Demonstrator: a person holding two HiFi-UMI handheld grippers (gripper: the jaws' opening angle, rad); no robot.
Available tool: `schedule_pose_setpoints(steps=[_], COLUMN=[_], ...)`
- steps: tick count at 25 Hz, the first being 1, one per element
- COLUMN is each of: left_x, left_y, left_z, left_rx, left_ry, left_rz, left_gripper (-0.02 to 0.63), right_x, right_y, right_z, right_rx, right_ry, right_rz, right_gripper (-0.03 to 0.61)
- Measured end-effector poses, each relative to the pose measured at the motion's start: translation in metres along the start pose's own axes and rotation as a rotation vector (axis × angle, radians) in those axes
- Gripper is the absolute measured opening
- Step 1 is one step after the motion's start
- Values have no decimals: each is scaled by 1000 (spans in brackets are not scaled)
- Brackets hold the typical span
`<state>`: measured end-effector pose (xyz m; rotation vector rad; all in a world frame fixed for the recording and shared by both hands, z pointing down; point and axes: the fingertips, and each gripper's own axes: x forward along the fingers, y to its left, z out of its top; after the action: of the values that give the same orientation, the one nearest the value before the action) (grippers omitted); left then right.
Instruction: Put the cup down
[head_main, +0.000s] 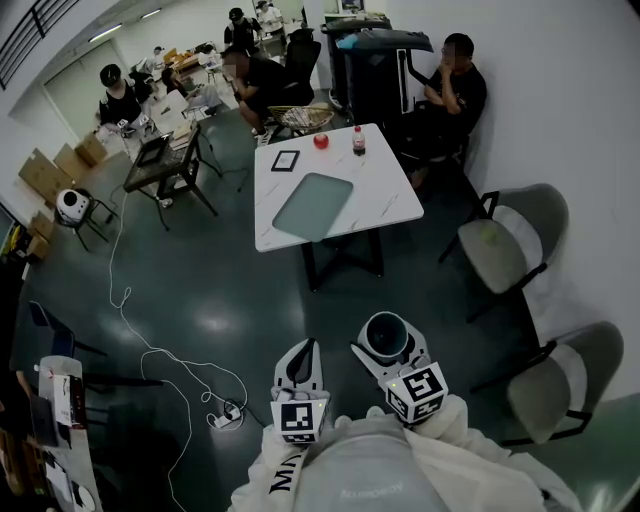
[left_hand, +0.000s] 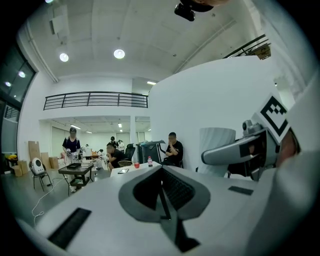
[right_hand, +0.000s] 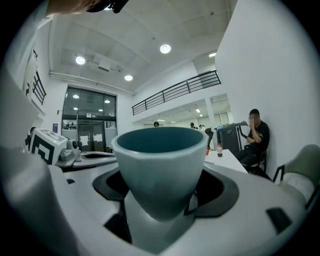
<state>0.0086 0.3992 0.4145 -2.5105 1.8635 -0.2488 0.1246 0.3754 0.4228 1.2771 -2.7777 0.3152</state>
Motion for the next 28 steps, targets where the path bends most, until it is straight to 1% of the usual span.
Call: schedule_pose_setpoints(steps=[5, 12, 18, 23, 28], left_x=[6, 10, 10, 11, 24], left_y=[-9, -19, -37, -39, -34], left_z=[5, 1, -4, -3, -8], left_rx=[20, 12, 17, 53, 46], left_ry=[-7, -3, 16, 18, 28], left_rz=[5, 44, 51, 64, 65], left_gripper=[11, 11, 11, 11, 11], right_x=[-2, -6, -14, -11, 2], right_y=[-8, -21, -31, -35, -44], right_z=[1, 2, -6, -10, -12], right_rx=[0, -6, 25, 28, 26], right_ry=[0, -7, -2, -1, 12], right_rz=[13, 37, 57, 70, 74], right_gripper=[377, 377, 377, 377, 377])
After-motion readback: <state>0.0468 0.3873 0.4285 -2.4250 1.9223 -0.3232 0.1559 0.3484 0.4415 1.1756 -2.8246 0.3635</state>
